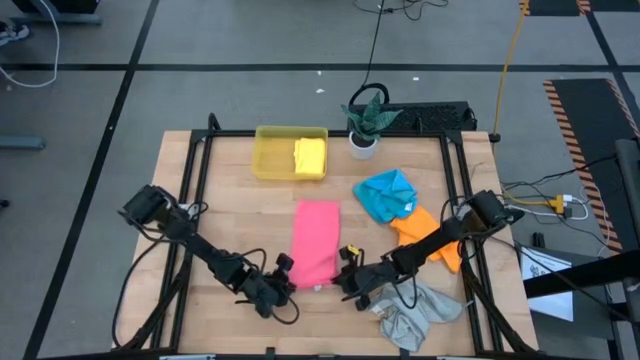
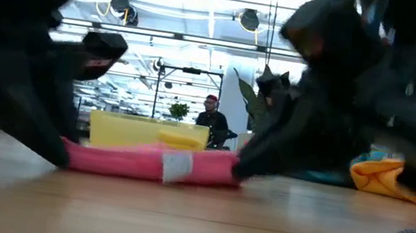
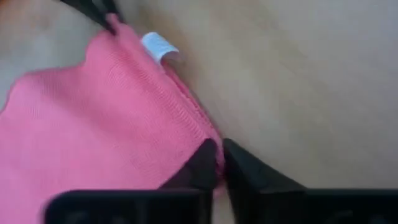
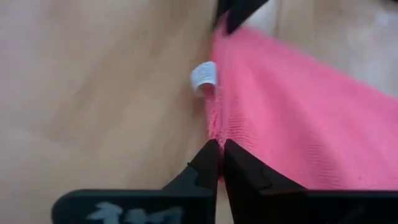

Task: Fold microfiber towels
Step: Fold the pink microfiber cloth

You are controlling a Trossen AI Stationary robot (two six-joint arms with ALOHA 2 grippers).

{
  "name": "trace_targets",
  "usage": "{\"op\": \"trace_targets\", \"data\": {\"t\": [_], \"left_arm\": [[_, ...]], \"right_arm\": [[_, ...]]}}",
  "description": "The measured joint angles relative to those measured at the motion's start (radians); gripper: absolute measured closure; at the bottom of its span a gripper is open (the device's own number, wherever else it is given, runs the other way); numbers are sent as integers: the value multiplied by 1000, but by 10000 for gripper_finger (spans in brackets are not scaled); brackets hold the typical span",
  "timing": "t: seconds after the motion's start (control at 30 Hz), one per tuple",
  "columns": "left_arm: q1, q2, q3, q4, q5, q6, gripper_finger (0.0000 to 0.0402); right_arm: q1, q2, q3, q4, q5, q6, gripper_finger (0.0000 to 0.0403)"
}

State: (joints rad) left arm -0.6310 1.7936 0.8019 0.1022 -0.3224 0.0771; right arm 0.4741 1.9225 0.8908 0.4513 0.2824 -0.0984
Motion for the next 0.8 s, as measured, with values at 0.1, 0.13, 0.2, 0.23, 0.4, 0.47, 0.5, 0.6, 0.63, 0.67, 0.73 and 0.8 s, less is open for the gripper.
{"op": "trace_targets", "data": {"t": [0.1, 0.13, 0.2, 0.23, 0.4, 0.47, 0.5, 0.6, 0.63, 0.67, 0.73, 0.8], "left_arm": [[-30, -51, 8, 29, 52, -72, 388], [-38, -68, 9, 52, 65, -89, 384], [-49, -86, 10, 101, 90, -108, 374], [-56, -97, 10, 114, 99, -114, 370], [-72, -116, 10, 192, 121, -115, 368], [-76, -115, 9, 195, 120, -125, 373], [-77, -115, 9, 198, 117, -130, 378], [-78, -115, 9, 189, 42, -140, 393], [-77, -115, 9, 189, -3, -138, 395], [-74, -115, 9, 187, -47, -134, 395], [-59, -115, 10, 163, -123, -132, 389], [-40, -115, 10, 142, -207, -155, 382]], "right_arm": [[22, -51, 0, 19, -79, 52, 395], [29, -66, 1, 25, -119, 75, 397], [43, -89, 1, 43, -175, 114, 400], [50, -98, 1, 66, -192, 128, 400], [77, -110, 1, 147, -210, 163, 400], [79, -110, 1, 170, -209, 166, 400], [80, -110, 1, 174, -207, 168, 401], [77, -116, 1, 138, -151, 192, 401], [77, -123, 0, 116, -120, 197, 401], [77, -133, 0, 95, -79, 208, 401], [71, -158, 0, 40, 24, 246, 402], [62, -177, 0, -7, 149, 308, 402]]}}
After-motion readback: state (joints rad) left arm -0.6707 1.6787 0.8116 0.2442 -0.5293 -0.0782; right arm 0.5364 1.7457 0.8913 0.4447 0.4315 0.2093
